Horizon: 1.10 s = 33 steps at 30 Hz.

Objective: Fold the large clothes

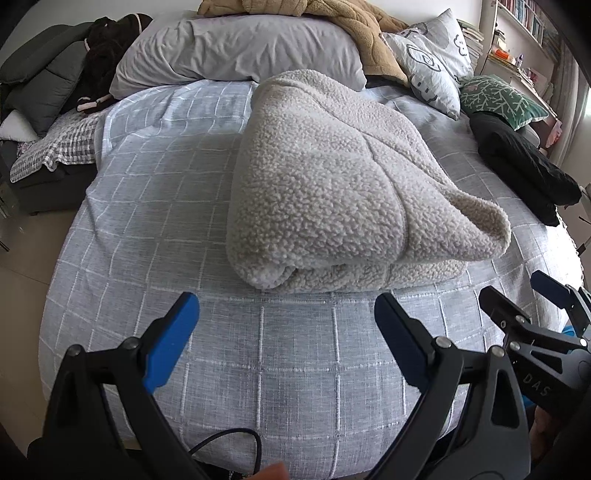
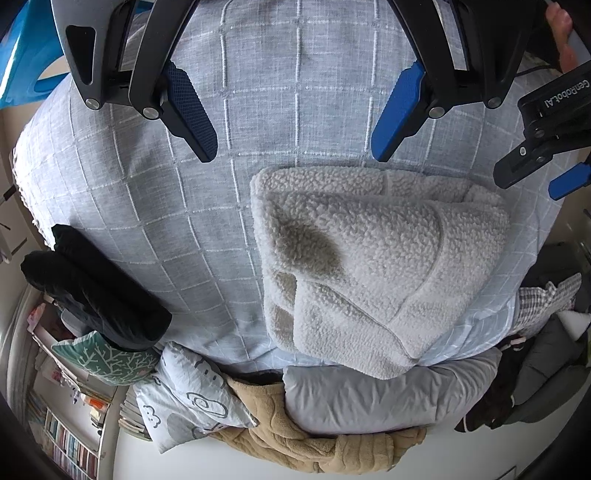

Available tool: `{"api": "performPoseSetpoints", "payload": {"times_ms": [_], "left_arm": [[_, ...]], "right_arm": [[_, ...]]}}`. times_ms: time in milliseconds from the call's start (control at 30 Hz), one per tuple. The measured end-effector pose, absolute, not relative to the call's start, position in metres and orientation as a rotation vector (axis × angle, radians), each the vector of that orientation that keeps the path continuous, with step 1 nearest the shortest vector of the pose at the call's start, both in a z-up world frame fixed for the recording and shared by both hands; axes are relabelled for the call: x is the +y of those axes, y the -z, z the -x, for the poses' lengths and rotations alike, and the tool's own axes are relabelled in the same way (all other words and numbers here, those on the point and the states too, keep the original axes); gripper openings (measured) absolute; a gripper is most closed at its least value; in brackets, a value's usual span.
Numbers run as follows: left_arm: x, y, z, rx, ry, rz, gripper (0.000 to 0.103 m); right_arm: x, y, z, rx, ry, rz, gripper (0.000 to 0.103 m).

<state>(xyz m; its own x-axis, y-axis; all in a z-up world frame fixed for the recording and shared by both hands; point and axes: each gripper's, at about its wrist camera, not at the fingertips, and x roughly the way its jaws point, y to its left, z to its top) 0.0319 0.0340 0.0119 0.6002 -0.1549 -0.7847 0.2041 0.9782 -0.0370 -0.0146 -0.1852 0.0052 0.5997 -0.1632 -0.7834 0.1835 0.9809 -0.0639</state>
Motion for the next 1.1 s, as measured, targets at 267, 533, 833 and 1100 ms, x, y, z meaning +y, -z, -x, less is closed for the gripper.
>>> {"api": "performPoseSetpoints", "payload": {"times_ms": [267, 533, 833, 1100], "left_arm": [[0.0332, -0.0112, -0.0318, 0.905, 0.213, -0.061, 0.096], [0.0323, -0.0079, -0.0328, 0.911, 0.214, -0.068, 0.096], [0.0315, -0.0056, -0.0334, 0.919, 0.216, -0.077, 0.096], [0.032, -0.0047, -0.033, 0.922, 0.219, -0.076, 0.096]], "right_arm": [[-0.1855, -0.0057, 0.0141, 0.903, 0.198, -0.023, 0.087], [-0.1856, -0.0066, 0.0137, 0.9, 0.196, -0.028, 0.087], [-0.1855, -0.0073, 0.0143, 0.901, 0.198, -0.028, 0.087], [-0.1853, -0.0077, 0.0147, 0.902, 0.199, -0.029, 0.087]]}}
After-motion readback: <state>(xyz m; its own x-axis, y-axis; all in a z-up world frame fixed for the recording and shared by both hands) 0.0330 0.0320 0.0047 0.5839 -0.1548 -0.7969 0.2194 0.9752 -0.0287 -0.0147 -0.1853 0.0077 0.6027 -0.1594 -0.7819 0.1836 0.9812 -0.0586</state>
